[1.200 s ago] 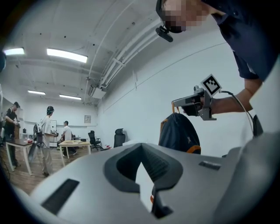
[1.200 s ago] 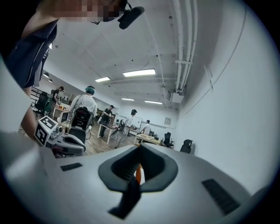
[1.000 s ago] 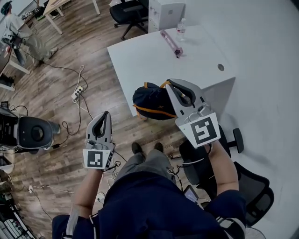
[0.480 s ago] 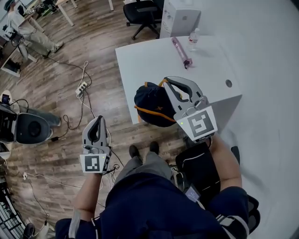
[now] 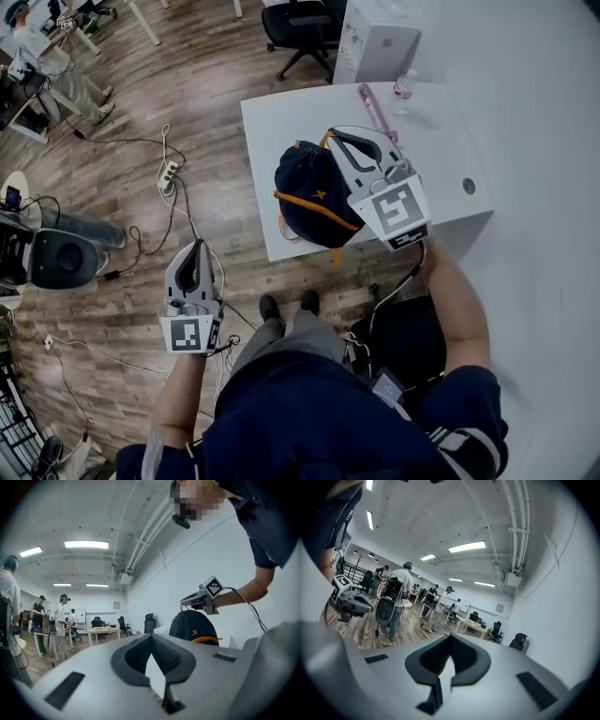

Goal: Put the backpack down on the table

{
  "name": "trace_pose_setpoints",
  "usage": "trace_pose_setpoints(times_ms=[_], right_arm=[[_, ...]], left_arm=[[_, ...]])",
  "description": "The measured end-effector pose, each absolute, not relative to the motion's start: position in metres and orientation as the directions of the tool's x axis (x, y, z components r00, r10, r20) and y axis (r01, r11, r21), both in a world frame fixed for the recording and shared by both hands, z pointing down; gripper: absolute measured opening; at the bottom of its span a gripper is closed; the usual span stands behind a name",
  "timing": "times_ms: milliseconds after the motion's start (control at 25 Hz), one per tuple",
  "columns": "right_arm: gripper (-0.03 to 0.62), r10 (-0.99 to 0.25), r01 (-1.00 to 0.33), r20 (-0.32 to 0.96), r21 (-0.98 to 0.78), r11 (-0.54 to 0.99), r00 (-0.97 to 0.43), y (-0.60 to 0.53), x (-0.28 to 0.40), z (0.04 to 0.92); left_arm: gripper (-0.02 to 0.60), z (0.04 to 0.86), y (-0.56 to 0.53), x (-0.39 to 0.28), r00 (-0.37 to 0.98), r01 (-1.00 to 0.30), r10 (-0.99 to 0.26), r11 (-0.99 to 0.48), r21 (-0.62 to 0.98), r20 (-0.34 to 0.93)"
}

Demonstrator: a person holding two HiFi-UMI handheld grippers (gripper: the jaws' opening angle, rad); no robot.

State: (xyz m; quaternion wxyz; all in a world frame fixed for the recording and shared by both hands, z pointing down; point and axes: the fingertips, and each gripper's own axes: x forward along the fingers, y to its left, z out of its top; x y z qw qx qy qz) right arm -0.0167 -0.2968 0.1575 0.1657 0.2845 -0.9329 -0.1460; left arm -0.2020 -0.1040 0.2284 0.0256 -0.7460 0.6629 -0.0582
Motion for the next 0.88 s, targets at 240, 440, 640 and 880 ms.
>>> trace_pose_setpoints(times_ms=[240, 440, 640, 880], right_arm=[[-0.002, -0.61, -0.467, 0.264, 0.445, 0.764, -0.747, -0.336, -0.019, 0.172], [-0.002, -0.634, -0.465, 0.279, 0.483, 0.742, -0.721, -0.369, -0.027, 0.184], [-0.002, -0.665, -0.481, 0.275, 0.51, 0.713, -0.695, -0.398, -0.033, 0.196], [-0.002, -0.709, -0.52, 0.26, 0.526, 0.673, -0.656, -0.432, -0.036, 0.211]], left_arm=[[0.004, 0.234, -0.105, -0.209, 0.092, -0.987, -0.993, -0.1, -0.124, 0.067], [0.003, 0.237, -0.11, -0.217, 0.078, -0.988, -0.994, -0.088, -0.129, 0.077], [0.004, 0.241, -0.119, -0.217, 0.08, -0.987, -0.993, -0.092, -0.134, 0.092], [0.003, 0.24, -0.133, -0.218, 0.075, -0.989, -0.992, -0.087, -0.119, 0.099]])
